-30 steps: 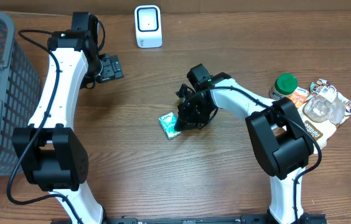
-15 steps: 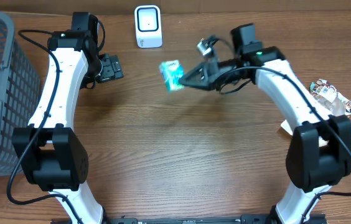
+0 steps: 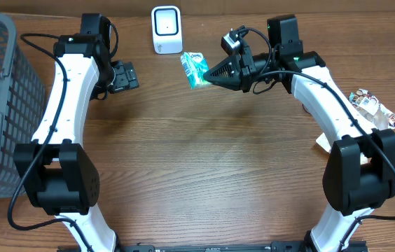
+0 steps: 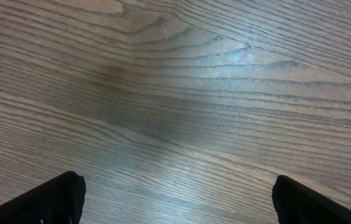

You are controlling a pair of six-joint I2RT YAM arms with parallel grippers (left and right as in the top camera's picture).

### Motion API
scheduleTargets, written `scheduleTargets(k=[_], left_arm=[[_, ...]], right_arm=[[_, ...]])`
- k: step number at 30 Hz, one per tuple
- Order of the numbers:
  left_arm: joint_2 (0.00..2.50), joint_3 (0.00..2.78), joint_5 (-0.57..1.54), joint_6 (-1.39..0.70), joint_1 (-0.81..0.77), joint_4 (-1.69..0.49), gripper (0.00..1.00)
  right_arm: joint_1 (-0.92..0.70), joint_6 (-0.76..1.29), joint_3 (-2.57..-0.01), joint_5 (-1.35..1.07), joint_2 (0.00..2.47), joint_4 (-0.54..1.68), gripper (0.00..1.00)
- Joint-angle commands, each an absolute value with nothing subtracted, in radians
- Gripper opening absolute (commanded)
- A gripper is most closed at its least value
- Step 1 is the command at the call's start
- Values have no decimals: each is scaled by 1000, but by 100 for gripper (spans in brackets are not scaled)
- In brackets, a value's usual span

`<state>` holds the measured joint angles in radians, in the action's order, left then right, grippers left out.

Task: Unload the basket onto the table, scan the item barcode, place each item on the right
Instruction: 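Carry the tissue pack up toward the scanner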

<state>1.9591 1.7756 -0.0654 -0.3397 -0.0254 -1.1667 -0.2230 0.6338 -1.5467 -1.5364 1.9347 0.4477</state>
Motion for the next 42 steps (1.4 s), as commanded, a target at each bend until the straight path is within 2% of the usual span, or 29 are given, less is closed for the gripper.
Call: scheduleTargets(k=[1, 8, 12, 17, 23, 26, 29, 35, 42], left_arm=[[1962, 1785, -78, -337, -27, -1166, 99], [1962, 1784, -78, -337, -27, -1166, 100], [1962, 1784, -78, -337, -27, -1166, 100], [1962, 1784, -78, -337, -27, -1166, 100], [1962, 1784, -78, -337, -27, -1166, 99], [1962, 1785, -78, -337, -27, -1166, 99], [1962, 1784, -78, -337, -27, -1166, 100], [1962, 1784, -78, -337, -27, -1166, 100], [1962, 1785, -78, -337, -27, -1166, 100]], right_arm=[[-223, 830, -1558, -1569, 1924, 386, 4], [-223, 1111, -1558, -1570, 1898, 52, 4], [-224, 1195, -1558, -1569, 1896, -89, 4], [-226, 1132, -1558, -1566, 1896, -120, 4], [-241, 936, -1556, -1516, 1914, -97, 4], [-254, 797, -1555, -1391, 1936, 59, 4], [-283, 563, -1555, -1072, 1941, 408, 4], [-321, 448, -1594, -736, 1941, 678, 4], [-371, 277, -1969, -372, 1958, 960, 4]])
